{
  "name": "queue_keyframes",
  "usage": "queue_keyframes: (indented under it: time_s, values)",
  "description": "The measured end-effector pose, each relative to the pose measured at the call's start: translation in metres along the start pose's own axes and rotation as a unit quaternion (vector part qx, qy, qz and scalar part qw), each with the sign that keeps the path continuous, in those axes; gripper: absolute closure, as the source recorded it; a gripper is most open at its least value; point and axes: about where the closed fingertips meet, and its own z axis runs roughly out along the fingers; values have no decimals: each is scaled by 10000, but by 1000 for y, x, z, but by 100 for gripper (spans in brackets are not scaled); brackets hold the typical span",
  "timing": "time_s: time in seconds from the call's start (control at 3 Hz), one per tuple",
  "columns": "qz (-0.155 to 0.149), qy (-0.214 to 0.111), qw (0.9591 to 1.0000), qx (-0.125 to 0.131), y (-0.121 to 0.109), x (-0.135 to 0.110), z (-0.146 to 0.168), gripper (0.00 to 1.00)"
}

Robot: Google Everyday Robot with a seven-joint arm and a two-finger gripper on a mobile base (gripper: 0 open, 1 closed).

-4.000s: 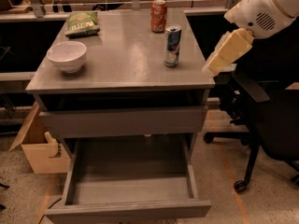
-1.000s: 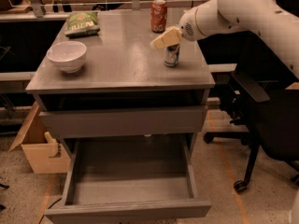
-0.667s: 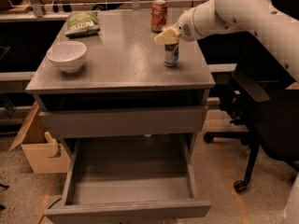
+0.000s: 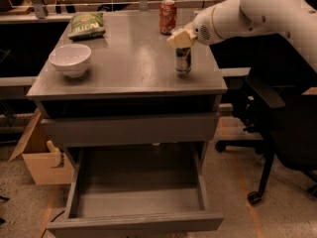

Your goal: Place redbull can into middle drawer

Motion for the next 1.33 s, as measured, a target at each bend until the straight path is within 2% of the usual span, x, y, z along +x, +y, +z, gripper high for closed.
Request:
queue_keyframes:
  time_s: [0.33,0.67,1.0,1.33]
  values:
    - [-257,-77,9995,-192,29,2,-42,100]
    - [-273,-277,9981,-476,61,20,-69,100]
    - [-274,-277,9981,-476,62,20,-68,100]
    - [-323,-212,9978,-541,73,24,-67,100]
